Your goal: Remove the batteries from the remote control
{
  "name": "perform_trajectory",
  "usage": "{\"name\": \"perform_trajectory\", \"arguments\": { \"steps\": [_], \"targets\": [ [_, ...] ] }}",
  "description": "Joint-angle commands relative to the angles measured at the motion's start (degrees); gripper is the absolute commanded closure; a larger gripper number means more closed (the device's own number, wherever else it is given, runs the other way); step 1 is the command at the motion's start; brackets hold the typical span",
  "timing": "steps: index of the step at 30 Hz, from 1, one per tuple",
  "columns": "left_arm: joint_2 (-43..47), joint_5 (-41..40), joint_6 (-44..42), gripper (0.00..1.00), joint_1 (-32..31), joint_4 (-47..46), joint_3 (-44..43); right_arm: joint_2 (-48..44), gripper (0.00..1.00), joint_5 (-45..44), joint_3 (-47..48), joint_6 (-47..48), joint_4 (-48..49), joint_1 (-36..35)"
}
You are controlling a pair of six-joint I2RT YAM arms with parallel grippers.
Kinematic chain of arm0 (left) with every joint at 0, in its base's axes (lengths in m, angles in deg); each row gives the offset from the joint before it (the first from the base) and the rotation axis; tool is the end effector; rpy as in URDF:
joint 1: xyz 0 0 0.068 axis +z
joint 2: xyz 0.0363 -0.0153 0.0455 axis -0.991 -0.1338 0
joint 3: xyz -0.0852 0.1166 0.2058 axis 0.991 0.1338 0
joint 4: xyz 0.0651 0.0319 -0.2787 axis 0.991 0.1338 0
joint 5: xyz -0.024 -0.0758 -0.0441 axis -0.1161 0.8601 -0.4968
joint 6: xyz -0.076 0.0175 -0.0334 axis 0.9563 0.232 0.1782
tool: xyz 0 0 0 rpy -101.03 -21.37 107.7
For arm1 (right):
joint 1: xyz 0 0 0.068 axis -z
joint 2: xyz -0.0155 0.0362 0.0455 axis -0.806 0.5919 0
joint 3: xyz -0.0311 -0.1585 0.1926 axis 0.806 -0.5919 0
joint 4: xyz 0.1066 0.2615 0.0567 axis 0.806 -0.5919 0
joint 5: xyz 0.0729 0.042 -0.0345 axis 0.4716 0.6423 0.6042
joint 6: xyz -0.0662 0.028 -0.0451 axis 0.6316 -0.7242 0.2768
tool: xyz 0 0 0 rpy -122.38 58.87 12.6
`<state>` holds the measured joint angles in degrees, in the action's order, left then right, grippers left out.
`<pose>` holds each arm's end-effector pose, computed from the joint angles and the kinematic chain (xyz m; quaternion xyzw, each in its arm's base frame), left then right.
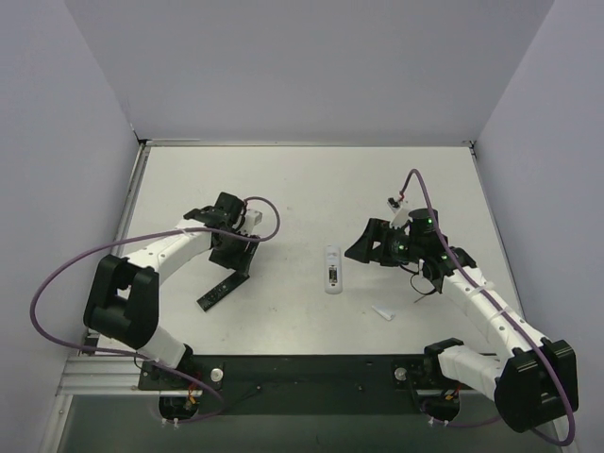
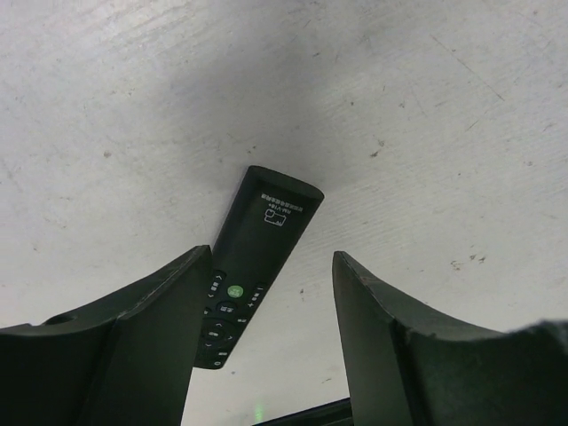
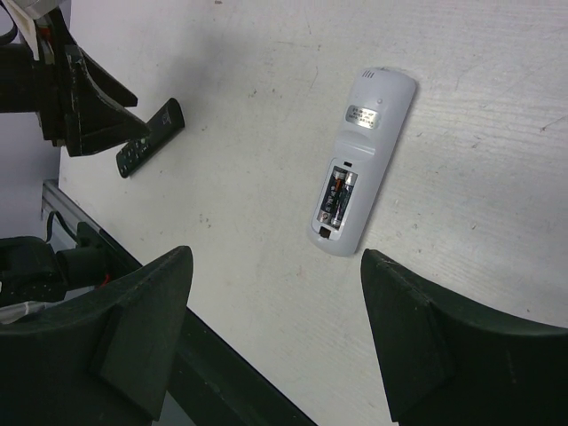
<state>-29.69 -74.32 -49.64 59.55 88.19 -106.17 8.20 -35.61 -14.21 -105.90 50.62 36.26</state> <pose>0.2962 -0.1297 0.1267 0.1795 0.9706 -0.0665 0.1460 0.2746 0.1303 0.2164 -0.0847 0.8157 0.4263 0.3817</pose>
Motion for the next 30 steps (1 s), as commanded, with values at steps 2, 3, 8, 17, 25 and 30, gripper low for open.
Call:
{"name": "perform_trajectory", "arguments": {
  "steps": [2, 3, 8, 17, 25, 30],
  "targets": [
    [-5.6, 1.5, -10.4, 0.33, -0.2, 5.1, -5.8, -1.9, 0.29, 1.0, -0.5, 0.1, 1.0, 0.6],
    [-7.5, 1.5, -11.0, 0.34, -0.3, 5.8, -6.5, -2.0, 0.29, 1.0, -0.6, 0.1, 0.9, 0.7],
    [-9.9, -0.6, -13.1, 0.34, -0.6, 6.4, -6.2, -2.2, 0.29, 0.7, -0.6, 0.1, 1.0, 0.7],
    [-11.9, -2.2, -13.4, 0.37, -1.8, 4.8, -5.9, -2.2, 0.29, 0.5, -0.7, 0.1, 1.0, 0.8],
    [-13.8, -5.2, -12.3, 0.57, -3.3, 4.5, -6.1, -2.3, 0.29, -0.5, -0.9, 0.2, 0.9, 0.8],
    [-11.3, -4.0, -10.6, 0.72, -3.3, 3.7, -7.3, -2.3, 0.29, 0.5, -1.2, 0.2, 1.6, 0.8]
  ]
}}
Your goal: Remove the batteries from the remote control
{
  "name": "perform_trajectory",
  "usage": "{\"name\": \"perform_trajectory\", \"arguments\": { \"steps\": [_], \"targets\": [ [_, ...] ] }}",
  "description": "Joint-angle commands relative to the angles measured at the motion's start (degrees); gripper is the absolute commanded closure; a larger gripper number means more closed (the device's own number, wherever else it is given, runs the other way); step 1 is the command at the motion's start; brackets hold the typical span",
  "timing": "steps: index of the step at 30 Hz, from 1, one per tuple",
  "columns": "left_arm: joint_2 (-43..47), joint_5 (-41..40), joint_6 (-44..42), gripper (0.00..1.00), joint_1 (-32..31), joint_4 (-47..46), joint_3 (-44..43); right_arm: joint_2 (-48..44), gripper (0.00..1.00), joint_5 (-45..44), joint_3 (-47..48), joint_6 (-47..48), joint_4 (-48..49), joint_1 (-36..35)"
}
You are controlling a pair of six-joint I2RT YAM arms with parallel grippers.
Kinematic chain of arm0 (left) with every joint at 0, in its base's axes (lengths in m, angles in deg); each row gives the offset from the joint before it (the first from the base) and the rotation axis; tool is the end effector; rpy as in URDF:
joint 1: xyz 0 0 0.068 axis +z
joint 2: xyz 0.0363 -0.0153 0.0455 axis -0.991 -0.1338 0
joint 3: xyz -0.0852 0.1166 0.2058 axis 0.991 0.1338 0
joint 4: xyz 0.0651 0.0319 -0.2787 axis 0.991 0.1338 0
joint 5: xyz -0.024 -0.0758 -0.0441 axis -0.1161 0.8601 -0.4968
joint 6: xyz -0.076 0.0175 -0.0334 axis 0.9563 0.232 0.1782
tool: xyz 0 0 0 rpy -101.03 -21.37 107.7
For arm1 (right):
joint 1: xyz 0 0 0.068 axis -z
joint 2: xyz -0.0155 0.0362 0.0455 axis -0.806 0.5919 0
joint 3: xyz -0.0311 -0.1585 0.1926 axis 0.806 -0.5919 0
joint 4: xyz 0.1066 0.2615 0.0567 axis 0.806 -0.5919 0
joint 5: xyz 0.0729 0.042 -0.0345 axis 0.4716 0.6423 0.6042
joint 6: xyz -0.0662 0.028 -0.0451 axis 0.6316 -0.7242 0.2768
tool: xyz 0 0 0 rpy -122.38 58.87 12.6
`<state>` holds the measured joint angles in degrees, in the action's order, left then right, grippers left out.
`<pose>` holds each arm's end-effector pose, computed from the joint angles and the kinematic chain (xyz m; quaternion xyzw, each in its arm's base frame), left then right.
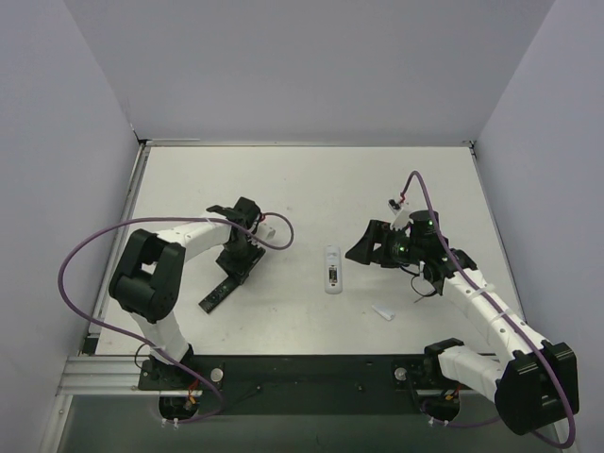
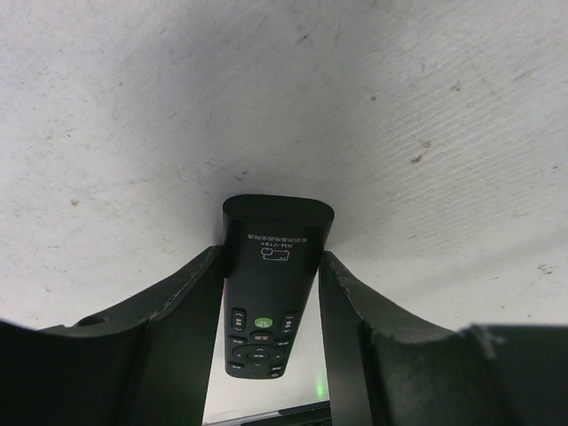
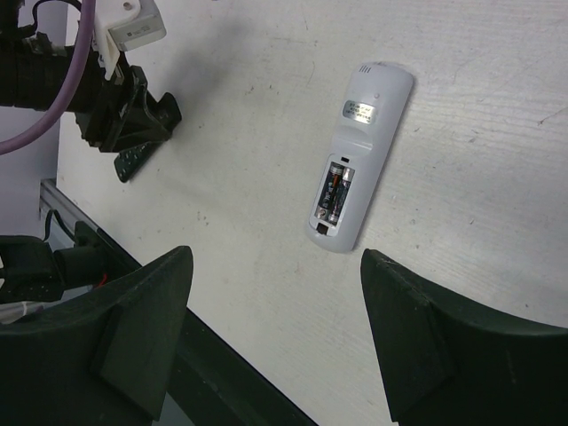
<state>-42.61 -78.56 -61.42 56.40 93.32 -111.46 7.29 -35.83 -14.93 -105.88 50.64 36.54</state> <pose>0.2983 -0.1444 0.0811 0.3025 0.9520 -0.0032 0.0464 0.2727 0.1278 0.2159 -0.0824 0.8154 0.4243 0.3852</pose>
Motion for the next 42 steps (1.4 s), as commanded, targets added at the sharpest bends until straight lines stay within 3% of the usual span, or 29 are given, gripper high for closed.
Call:
{"name": "perform_trajectory", "arguments": {
  "steps": [1, 3, 9, 10, 15, 21, 26, 36, 42],
  "targets": [
    [2.4, 3.5, 2.2, 0.75, 0.0, -1.7, -2.3, -1.7, 0.29, 1.3, -0.6, 0.0, 3.2, 0.5],
    [4.6, 7.3, 3.6, 0.81, 0.2, -3.8, -2.8, -2.2, 0.28, 3.8, -1.7, -0.9, 6.3, 0.4],
    [9.0, 30.8, 11.6, 0.91, 1.5, -14.6, -2.1, -3.2, 0.28, 14.9, -5.7, -5.8, 20.6, 0.5],
    [9.2, 37.5, 12.8, 0.92, 1.7, -15.8, -2.0, -3.1, 0.28, 16.0, -6.3, -8.0, 22.8, 0.4],
    [10.8, 54.7, 20.0, 1.00, 3.1, -28.0, 0.7, -1.3, 0.26, 19.8, -10.2, -13.7, 36.9, -2.4],
    [14.1, 61.7, 29.6, 1.00, 4.6, -45.2, 6.6, 5.4, 0.23, 18.5, -9.3, -9.9, 42.7, -13.6],
    [14.9, 67.2, 33.8, 1.00, 5.5, -51.7, 8.7, 9.9, 0.23, 17.3, -11.6, -10.9, 54.6, -14.9],
    [18.7, 69.8, 46.1, 1.00, 5.1, -69.0, 15.3, 18.3, 0.26, 18.7, -8.1, -14.2, 61.6, -17.6],
    [18.9, 69.8, 50.4, 1.00, 4.6, -74.5, 17.3, 20.8, 0.26, 19.8, -5.5, -14.5, 61.9, -20.2]
  ]
}}
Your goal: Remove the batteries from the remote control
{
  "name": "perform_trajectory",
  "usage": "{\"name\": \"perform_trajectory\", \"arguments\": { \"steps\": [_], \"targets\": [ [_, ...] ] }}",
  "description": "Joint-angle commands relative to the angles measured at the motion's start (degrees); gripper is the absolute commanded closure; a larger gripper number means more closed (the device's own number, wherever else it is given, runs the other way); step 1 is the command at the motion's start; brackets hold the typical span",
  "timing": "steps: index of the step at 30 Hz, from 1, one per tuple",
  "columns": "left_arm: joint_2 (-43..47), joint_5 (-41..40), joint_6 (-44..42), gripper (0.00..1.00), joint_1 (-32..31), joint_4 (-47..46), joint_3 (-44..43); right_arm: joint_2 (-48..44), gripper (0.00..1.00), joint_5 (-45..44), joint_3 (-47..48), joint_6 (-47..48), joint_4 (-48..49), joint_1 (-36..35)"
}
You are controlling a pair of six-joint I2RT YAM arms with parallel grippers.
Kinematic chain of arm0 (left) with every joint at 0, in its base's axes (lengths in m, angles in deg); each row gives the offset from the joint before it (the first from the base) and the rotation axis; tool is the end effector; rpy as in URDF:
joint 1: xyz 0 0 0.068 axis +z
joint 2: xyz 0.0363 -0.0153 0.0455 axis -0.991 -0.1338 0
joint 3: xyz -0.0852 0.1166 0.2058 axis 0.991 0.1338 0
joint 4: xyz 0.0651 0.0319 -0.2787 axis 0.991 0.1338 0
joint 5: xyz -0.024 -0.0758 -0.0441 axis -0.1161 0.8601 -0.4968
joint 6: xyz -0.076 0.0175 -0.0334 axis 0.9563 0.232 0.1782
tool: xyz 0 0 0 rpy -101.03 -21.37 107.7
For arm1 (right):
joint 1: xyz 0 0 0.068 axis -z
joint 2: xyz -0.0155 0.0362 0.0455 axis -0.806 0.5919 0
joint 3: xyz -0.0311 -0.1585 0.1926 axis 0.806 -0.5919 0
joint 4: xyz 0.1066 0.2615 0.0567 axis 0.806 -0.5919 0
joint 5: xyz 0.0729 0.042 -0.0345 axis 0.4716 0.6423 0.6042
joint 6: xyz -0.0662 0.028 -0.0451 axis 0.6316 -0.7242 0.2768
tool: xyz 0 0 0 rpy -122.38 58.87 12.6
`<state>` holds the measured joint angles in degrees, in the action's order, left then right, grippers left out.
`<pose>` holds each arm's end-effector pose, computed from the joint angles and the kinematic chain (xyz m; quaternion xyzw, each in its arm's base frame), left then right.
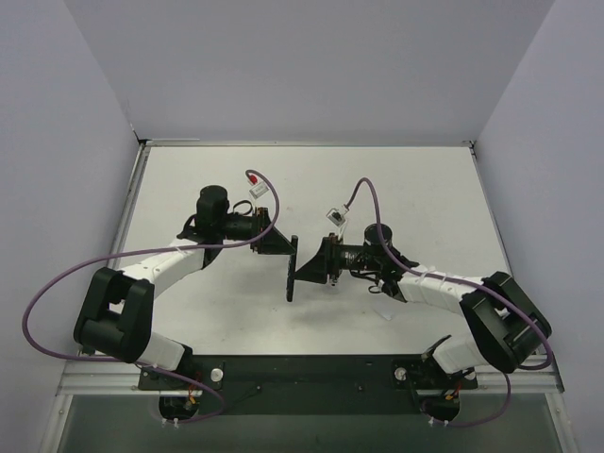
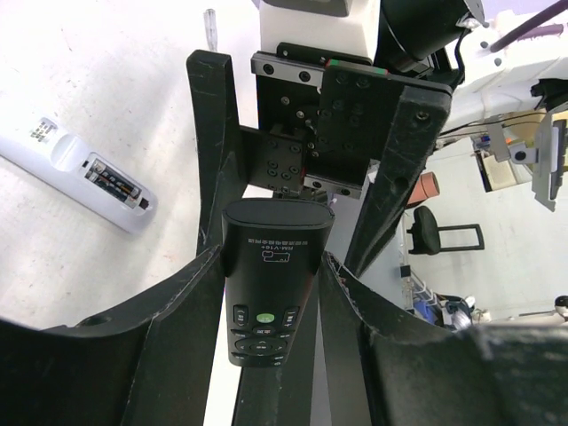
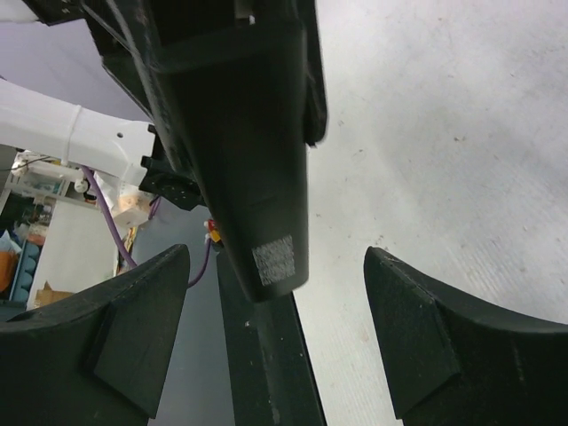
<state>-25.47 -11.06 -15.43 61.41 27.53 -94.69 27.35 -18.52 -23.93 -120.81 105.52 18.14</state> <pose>0.2969 -0.1869 0.2009 0.2272 0.7143 -0.6275 0.2109 0.2223 0.2306 0.1765 -0.2690 0.6480 0.6415 0.3102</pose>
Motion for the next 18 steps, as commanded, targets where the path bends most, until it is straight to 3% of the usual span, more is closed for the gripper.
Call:
{"name": "perform_trajectory", "arguments": {
  "steps": [1, 9, 12, 15, 16, 18],
  "targets": [
    [1.7, 2.3, 4.7, 1.00, -0.5, -9.1, 0.7, 1.0, 0.26, 2.4, 3.9, 0.4, 7.2, -2.0],
    [1.5, 2.3, 9.2, 1.00, -0.5, -14.9, 1.5, 4.3, 0.28, 2.5, 5.6, -2.3, 10.2, -2.8],
    [1.1, 2.4, 10.2, 1.00, -0.5, -16.3, 1.7, 5.4, 0.37, 3.2, 5.0, -4.0, 13.8, -2.9],
    [0.7, 2.1, 11.1, 1.00, -0.5, -17.8, 1.7, 6.4, 0.51, 3.4, 4.1, -5.9, 17.3, -2.9],
    [0.5, 1.8, 10.9, 1.00, -0.5, -17.5, 1.5, 6.5, 0.61, 3.3, 3.9, -6.6, 18.2, -2.9],
    [0.4, 0.9, 9.6, 0.90, -0.5, -15.8, 1.1, 6.6, 0.71, 2.2, 3.2, -7.3, 19.1, -2.8]
  ]
}}
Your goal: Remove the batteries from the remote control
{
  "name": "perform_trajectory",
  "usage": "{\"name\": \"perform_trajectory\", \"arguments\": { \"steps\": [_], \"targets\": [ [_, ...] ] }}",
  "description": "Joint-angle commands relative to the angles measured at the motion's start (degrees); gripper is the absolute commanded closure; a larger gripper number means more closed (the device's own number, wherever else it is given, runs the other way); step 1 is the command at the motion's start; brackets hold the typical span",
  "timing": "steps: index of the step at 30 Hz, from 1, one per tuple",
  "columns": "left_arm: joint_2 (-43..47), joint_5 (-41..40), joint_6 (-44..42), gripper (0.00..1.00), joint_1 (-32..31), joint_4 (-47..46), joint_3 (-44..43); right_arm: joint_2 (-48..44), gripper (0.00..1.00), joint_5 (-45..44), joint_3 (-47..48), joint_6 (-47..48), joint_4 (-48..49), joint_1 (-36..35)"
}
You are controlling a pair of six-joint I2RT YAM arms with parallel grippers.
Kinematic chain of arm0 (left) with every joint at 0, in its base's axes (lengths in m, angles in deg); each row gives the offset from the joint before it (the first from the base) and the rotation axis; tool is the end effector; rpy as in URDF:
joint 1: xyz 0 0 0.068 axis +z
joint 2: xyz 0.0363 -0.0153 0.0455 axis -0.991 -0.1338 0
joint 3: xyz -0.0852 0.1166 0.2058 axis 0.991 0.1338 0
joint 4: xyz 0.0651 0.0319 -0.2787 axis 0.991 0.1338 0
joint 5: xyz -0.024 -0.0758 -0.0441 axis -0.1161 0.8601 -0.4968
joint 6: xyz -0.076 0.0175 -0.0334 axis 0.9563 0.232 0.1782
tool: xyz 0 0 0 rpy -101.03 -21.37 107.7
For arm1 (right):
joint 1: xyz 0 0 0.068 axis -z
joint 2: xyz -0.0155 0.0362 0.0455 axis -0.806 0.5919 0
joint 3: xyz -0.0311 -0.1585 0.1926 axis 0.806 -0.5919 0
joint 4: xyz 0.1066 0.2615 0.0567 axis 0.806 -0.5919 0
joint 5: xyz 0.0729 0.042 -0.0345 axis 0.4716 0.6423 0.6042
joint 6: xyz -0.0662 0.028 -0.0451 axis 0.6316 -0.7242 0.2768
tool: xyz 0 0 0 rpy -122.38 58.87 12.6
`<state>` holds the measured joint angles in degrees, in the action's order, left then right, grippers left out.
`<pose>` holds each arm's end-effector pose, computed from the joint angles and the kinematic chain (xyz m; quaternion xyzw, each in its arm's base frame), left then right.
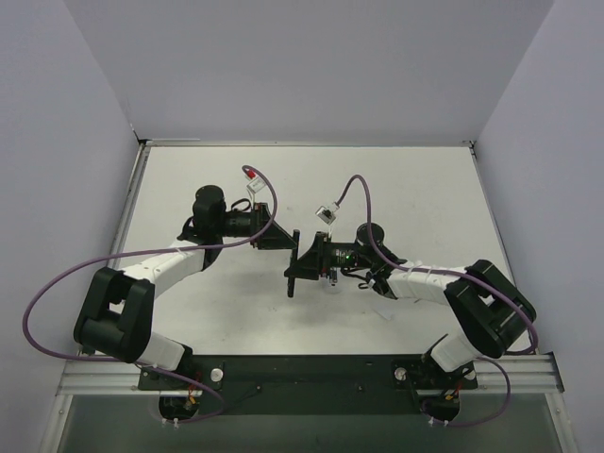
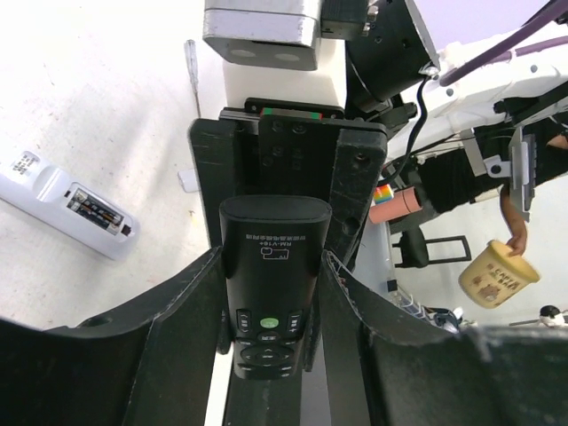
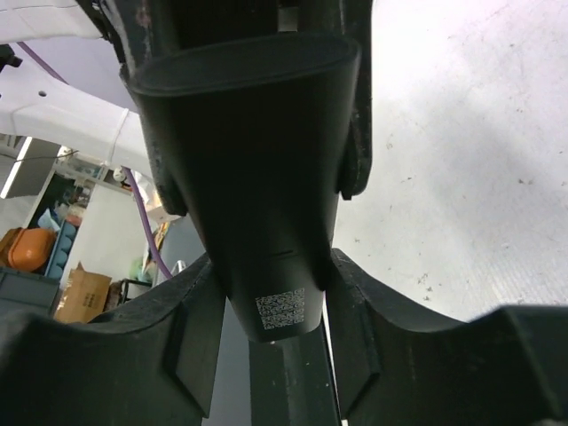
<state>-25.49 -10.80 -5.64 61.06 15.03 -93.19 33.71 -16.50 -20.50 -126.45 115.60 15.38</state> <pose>0.2966 -0.1892 0.2135 0.2203 0.6905 -0.6518 0.2234 0.2209 0.2509 0.1835 -0.2868 0.6109 0.6776 0.2923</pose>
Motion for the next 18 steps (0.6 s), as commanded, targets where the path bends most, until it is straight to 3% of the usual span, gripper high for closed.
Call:
{"name": "perform_trajectory", "arguments": {
  "steps": [1, 2, 5, 11, 18],
  "targets": [
    [0.5, 0.3, -0.8, 0.83, -0.2, -2.6, -0.6, 0.0, 0.79, -0.1, -0.5, -2.4, 9.7, -0.1],
    [0.7, -0.5, -1.6, 0.69, -0.2, -1.9, -0.6, -0.5, 0.84, -0.3, -0.6, -2.9, 9.8, 0.0],
    [1.7, -4.3, -2.9, 0.54, -0.1, 0.4, -0.6, -1.8, 0.97, -1.3, -0.2, -3.6, 7.0, 0.2],
    [2.3, -7.2, -7.8, 0.46, 1.0, 12.2, -4.9, -4.0, 1.00, -5.3, 0.1, -3.2, -1.4, 0.5],
    [4.8, -8.3, -11.0, 0.32, 2.4, 15.0, -5.4, -3.0, 1.00, -7.3, 0.2, -3.6, -5.3, 0.8]
  ]
}}
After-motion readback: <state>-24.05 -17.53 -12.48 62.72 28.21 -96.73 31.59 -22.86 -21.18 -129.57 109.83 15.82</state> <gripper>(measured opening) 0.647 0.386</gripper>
